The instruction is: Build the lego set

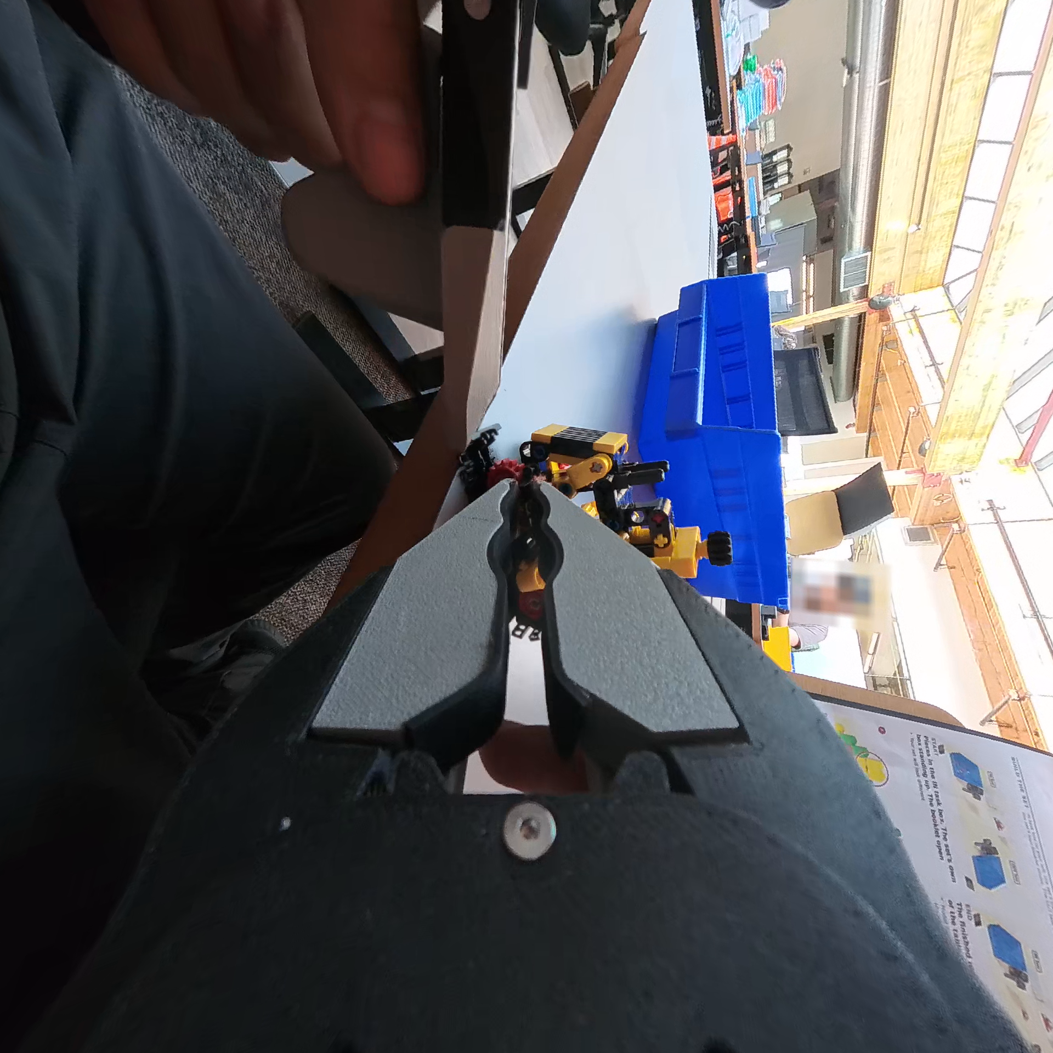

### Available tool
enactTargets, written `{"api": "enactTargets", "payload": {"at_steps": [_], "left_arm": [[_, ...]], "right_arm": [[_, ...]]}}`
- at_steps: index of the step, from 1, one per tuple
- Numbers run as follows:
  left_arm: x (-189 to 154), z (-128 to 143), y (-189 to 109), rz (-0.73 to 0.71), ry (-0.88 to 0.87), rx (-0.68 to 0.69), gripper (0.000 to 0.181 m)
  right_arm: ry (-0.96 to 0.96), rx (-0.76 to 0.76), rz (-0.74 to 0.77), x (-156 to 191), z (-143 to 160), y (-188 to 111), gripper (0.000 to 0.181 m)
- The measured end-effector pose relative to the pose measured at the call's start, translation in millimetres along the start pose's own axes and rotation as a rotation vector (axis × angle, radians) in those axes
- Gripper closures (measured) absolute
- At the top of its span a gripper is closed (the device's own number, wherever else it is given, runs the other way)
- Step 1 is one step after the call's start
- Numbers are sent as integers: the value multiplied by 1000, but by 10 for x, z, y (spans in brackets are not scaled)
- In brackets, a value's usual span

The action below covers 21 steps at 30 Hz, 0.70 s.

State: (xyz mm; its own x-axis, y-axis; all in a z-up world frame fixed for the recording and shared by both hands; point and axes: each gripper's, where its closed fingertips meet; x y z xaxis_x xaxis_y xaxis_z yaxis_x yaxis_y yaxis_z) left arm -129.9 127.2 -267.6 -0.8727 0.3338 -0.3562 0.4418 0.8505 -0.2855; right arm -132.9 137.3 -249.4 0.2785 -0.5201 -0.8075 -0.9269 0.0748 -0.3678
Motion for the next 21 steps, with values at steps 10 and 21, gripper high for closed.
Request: {"api": "enactTargets", "payload": {"at_steps": [10,21], "left_arm": [[-18,-34,15,1,35,-32,181],[-30,21,15,10,-14,-17,181]], "right_arm": [[-45,-4,19,5,-16,1,181],[-38,-6,16,3,-18,3,181]]}}
Point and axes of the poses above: each gripper's, where its closed fingertips meet, y out along the fingers, z out of its underside, x = y × z across the jaws, and after that the axes turned 9 degrees about y, right-handed
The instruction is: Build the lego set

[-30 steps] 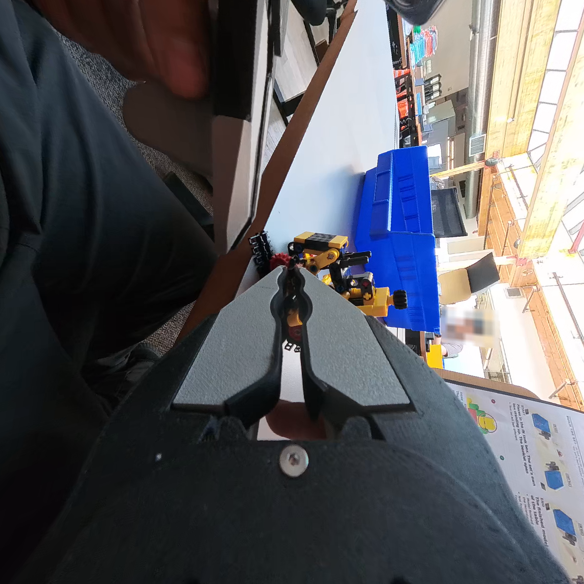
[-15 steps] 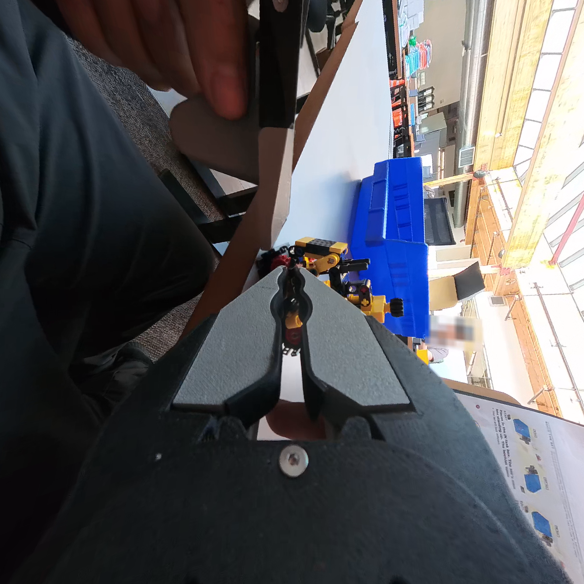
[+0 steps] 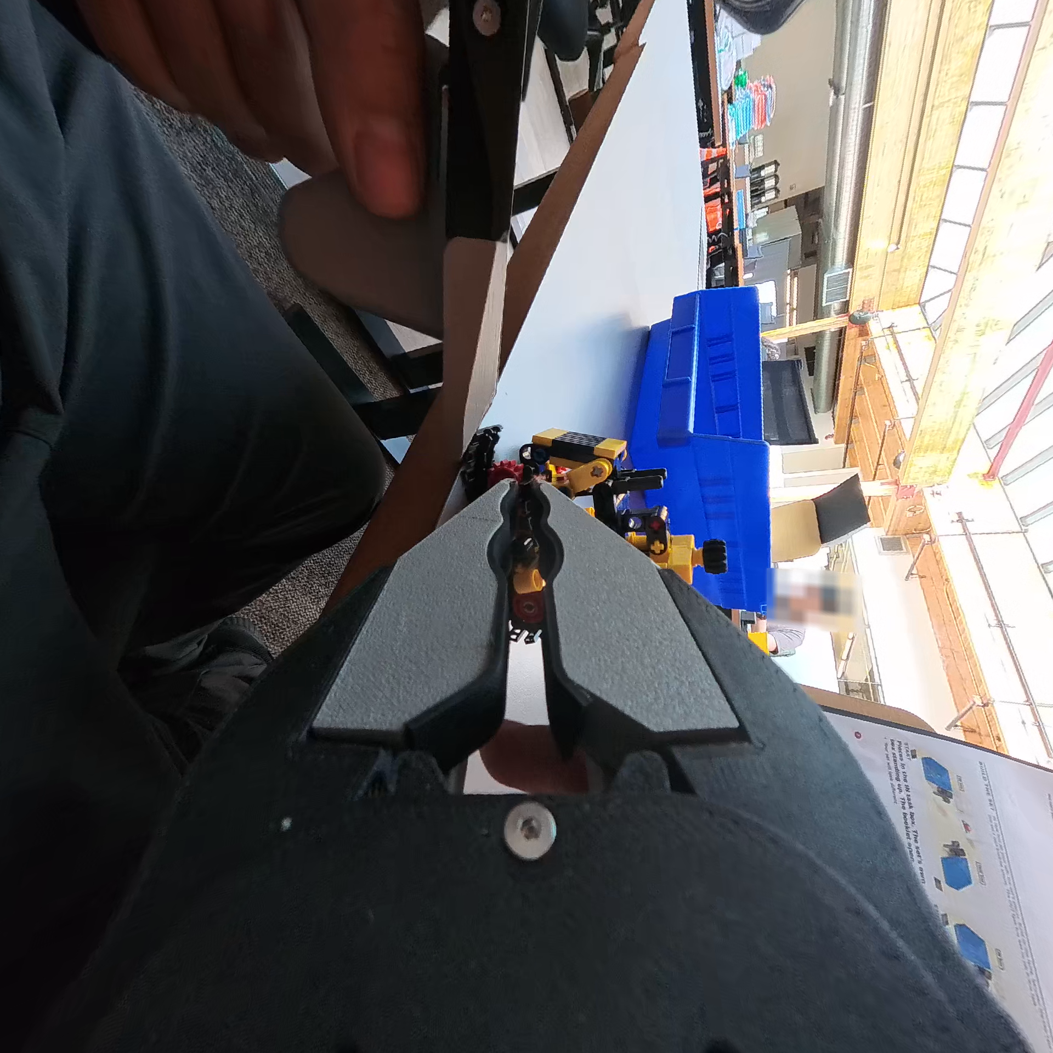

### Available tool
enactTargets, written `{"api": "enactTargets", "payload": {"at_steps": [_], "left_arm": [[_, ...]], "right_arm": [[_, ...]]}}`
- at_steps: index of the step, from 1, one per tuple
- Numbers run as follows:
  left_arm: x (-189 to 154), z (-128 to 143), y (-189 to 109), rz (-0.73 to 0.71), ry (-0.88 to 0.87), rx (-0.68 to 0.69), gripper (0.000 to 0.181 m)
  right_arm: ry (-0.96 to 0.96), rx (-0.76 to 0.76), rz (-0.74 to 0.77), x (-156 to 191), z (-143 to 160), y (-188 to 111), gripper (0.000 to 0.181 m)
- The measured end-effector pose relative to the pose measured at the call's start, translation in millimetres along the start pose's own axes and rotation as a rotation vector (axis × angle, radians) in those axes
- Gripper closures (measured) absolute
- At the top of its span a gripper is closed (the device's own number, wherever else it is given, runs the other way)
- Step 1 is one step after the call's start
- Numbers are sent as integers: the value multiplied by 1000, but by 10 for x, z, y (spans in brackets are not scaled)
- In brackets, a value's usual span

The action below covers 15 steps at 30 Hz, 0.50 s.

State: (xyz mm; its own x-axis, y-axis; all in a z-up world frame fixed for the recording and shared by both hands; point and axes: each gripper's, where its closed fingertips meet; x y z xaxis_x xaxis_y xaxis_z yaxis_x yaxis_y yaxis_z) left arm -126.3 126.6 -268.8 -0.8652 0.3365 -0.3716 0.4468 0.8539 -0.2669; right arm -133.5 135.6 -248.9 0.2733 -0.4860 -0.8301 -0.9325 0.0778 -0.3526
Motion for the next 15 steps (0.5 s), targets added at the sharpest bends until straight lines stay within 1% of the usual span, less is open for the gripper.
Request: {"api": "enactTargets", "payload": {"at_steps": [2,5,10,15], "left_arm": [[-7,16,-3,-4,-9,5,174],[19,36,1,-21,-15,5,173],[45,-13,-23,-22,-51,-22,178],[46,-45,-19,-11,-84,-34,177]], "right_arm": [[0,0,0,0,0,0,181],[0,1,0,0,-2,2,181],[-14,8,7,2,-4,4,181],[-37,11,16,2,-12,12,181]]}}
Point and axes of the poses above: each gripper's, where its closed fingertips meet, y out along the fingers, z out of its underside, x = y × z across the jaws, and after that the axes turned 9 degrees about y, right-handed
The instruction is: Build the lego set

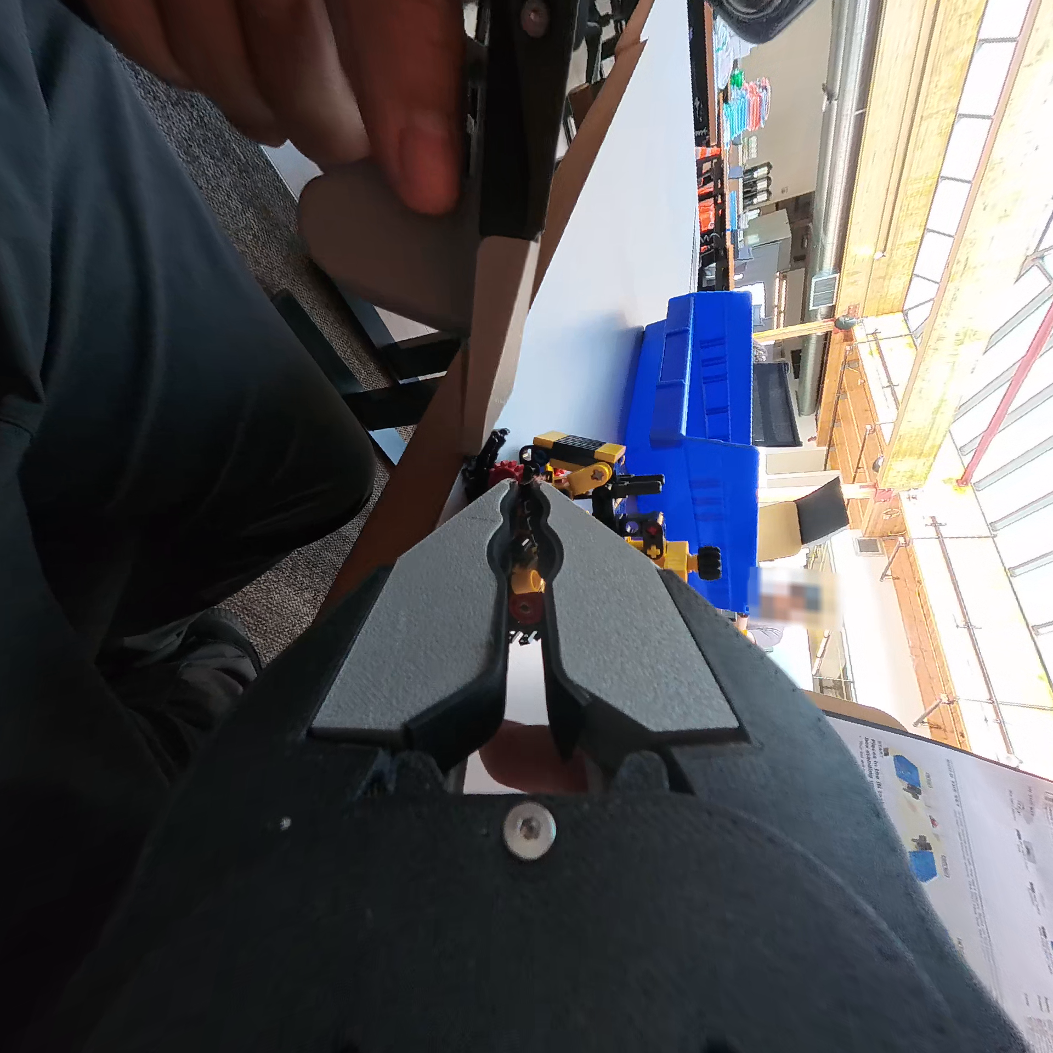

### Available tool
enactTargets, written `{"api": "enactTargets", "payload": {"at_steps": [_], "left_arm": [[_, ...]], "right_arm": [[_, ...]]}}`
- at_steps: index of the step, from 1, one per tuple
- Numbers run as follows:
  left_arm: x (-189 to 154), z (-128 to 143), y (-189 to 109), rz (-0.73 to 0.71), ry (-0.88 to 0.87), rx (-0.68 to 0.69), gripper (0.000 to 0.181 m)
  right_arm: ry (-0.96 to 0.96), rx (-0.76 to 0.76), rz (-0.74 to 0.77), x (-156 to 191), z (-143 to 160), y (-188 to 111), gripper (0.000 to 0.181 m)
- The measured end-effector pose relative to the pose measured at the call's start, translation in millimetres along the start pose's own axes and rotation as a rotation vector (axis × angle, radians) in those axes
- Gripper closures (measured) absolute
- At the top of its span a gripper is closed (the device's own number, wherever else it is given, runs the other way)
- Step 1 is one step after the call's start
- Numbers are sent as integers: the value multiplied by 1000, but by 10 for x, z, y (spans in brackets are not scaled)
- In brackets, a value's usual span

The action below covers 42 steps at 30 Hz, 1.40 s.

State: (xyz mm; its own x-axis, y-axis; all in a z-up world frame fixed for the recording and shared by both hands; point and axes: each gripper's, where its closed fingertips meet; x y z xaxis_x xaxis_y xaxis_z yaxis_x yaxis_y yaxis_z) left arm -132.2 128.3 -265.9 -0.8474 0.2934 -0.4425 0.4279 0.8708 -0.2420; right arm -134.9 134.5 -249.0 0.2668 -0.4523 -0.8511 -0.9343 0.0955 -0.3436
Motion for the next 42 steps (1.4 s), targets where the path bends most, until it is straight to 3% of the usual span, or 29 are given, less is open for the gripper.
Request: {"api": "enactTargets", "payload": {"at_steps": [27,42], "left_arm": [[21,-54,-3,-28,-6,-12,173],[71,-73,-18,-69,14,-19,180]], "right_arm": [[-36,15,12,12,-23,9,181],[-54,39,24,0,-19,31,181]]}}
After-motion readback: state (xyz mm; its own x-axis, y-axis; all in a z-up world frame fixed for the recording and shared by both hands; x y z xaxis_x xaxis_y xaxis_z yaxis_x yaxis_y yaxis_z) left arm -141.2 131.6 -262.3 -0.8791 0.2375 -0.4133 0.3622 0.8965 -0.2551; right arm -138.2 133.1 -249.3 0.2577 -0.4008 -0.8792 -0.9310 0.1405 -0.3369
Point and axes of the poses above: each gripper's, where its closed fingertips meet, y out along the fingers, z out of its underside, x = y × z across the jaws, and after that the axes turned 9 degrees about y, right-handed
